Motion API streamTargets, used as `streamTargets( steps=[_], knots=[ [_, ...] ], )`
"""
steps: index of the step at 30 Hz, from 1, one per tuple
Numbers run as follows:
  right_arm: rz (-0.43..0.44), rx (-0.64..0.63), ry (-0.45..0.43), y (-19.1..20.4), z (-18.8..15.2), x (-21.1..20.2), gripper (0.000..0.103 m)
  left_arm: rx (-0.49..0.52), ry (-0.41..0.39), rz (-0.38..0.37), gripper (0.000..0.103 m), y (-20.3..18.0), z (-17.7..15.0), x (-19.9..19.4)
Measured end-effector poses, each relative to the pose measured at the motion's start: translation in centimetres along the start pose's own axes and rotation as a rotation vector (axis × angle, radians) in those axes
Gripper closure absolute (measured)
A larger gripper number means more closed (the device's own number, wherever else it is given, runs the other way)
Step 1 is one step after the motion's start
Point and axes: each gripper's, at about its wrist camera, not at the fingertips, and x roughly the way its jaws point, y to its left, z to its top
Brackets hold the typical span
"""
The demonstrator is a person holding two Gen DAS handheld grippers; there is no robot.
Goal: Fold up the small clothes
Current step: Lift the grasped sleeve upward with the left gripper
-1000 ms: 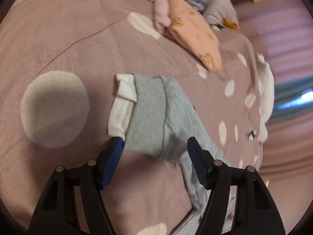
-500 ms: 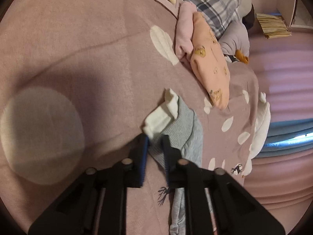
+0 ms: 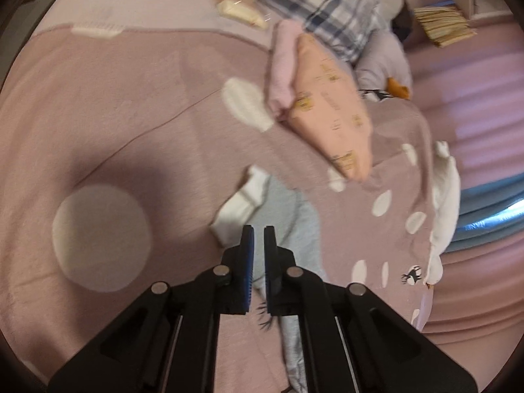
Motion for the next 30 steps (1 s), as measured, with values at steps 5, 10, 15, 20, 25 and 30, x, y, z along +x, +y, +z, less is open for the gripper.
streamTargets(
  steps=[5,10,15,20,25,30],
  knots=[
    [-0.004,0.003,0.004,-0.1,-0.1,0.0,0.009,-0.063,0.045,0.008,0.067,2.0,-1.1,0.5],
    [-0.004,0.002,0.010,-0.1,-0.2,0.2,0.009,-0.059,0.031,-0.021,0.049,1.7,-2.1,1.1],
    [-0.012,0.002,0.011,-0.1,-0.3,0.4,0.009,-0.099,0.083,-0.099,0.050,0.9,-2.1,3.3],
    [-0.021,0.008,0.013,-0.3,-0.4,0.6,0.009,-0.086,0.020,-0.086,0.050,-0.4,-1.5,4.5],
    [-0.028,0.011,0.015,-0.7,-0.5,0.7,0.009,-0.082,0.015,-0.076,0.086,-0.3,-0.9,5.3],
    [-0.038,0.012,0.021,-0.9,-0.6,0.8,0.009,-0.038,-0.052,-0.045,0.088,-1.4,-1.1,3.0]
  ],
)
